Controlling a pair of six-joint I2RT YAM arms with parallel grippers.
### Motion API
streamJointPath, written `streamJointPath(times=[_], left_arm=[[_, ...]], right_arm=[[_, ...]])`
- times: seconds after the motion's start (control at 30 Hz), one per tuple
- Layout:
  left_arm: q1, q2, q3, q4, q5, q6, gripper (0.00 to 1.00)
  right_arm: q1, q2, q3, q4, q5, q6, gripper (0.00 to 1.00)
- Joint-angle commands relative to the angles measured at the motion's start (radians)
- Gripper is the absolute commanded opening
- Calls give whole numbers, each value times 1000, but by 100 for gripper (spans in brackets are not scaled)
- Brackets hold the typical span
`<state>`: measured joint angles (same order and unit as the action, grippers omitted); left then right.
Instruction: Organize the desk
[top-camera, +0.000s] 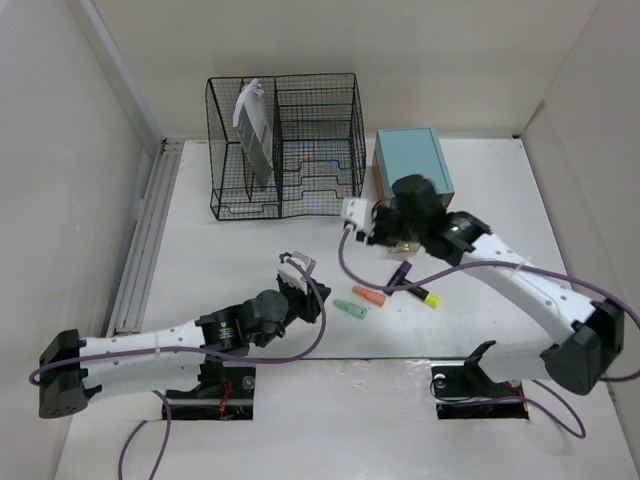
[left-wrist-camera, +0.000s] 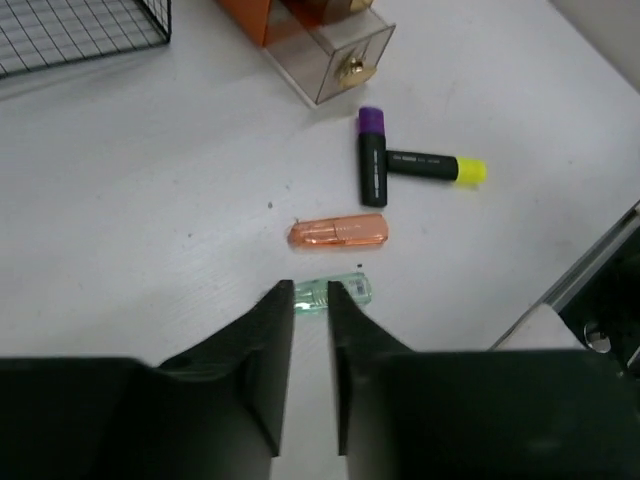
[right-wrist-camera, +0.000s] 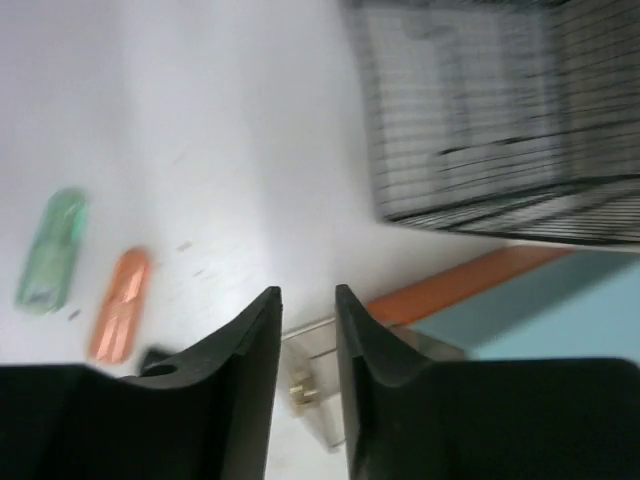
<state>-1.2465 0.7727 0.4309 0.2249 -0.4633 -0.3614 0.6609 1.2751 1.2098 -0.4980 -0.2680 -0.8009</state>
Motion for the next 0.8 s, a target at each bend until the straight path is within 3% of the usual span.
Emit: streamJointPath(times=[0.0,0.07,0.2,0.33,0.5,0.77], left_arm=[[-10,61,40,-33,38,44,13],[-10,85,40,-33,38,33,12],[-10,96,29,-33,38,15,17],[-10,19,-27,-22,20,-20,29],[-10,-166,-92,-33,20,-54,32],[-10,-473,-141,-114,29,-73,35]], right_arm=[[97,73,-58,-189,163,-68,32],[106,124,-70,-203,147,-31,20],[115,199,-81,-221,147,60,19],[124,248,-99,-243,158,97,27],[135,285,-135,-243,122,106,36],[172,377,-135,-185,92,137,41]])
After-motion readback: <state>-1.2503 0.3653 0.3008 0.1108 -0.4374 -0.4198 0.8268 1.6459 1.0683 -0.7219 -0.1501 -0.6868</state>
